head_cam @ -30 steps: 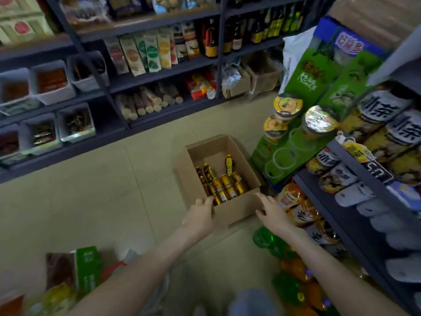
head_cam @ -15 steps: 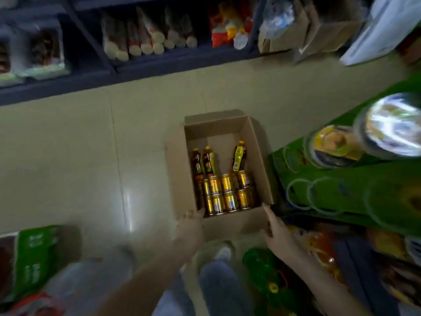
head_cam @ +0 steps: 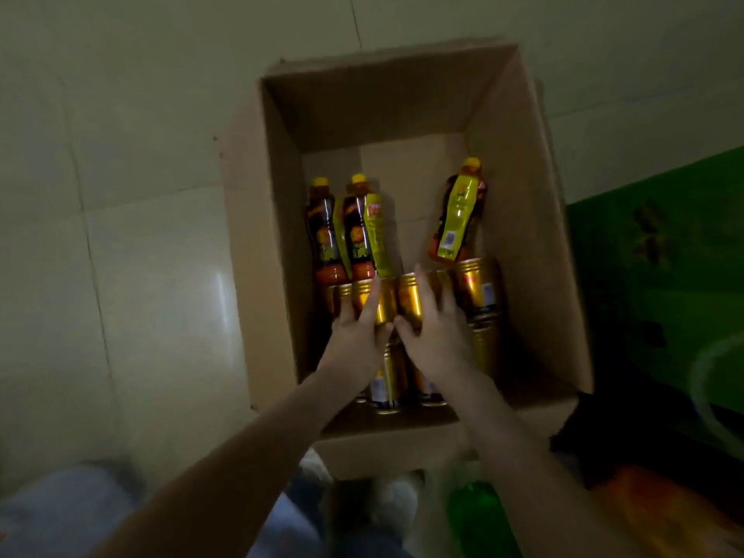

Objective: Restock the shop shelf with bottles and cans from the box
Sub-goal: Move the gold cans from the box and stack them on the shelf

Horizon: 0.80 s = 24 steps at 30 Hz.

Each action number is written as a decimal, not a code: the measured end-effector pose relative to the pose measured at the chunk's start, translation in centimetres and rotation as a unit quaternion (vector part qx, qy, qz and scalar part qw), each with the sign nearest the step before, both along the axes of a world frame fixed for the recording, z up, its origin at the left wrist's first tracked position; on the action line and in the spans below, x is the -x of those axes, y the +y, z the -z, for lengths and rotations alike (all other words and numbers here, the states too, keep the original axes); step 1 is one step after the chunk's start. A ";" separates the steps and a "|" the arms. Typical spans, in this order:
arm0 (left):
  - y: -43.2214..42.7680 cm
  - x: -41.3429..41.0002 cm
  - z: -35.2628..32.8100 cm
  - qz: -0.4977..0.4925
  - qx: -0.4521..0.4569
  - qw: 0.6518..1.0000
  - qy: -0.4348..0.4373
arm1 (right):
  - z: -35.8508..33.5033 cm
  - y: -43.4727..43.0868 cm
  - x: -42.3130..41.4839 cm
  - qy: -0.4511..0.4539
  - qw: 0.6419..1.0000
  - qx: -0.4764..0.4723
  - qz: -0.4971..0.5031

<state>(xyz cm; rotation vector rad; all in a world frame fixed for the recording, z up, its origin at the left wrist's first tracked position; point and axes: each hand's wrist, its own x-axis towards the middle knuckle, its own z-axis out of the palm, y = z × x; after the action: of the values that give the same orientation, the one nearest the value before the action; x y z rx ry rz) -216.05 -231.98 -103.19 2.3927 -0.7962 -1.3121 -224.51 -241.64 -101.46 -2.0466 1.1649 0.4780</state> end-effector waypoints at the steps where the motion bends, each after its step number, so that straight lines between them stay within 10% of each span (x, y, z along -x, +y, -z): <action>1: -0.3 0.2 0.8 -0.009 0.004 1.000 0.012 | 1.3 -0.3 -0.3 0.011 1.000 -0.008 0.004; 13: -2.5 -0.8 -1.8 -0.128 0.069 0.989 0.037 | -2.1 -0.5 1.0 -0.105 0.977 -0.011 0.184; 24: -0.3 -5.0 -38.6 -0.052 0.143 0.952 0.267 | -37.9 4.2 3.1 -0.273 0.842 -0.130 0.446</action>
<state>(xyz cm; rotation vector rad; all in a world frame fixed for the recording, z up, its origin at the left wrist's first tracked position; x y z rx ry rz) -211.02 -232.24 -64.55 1.7107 -0.6345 -1.5708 -227.61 -237.40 -63.56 -1.0857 1.4123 -0.3742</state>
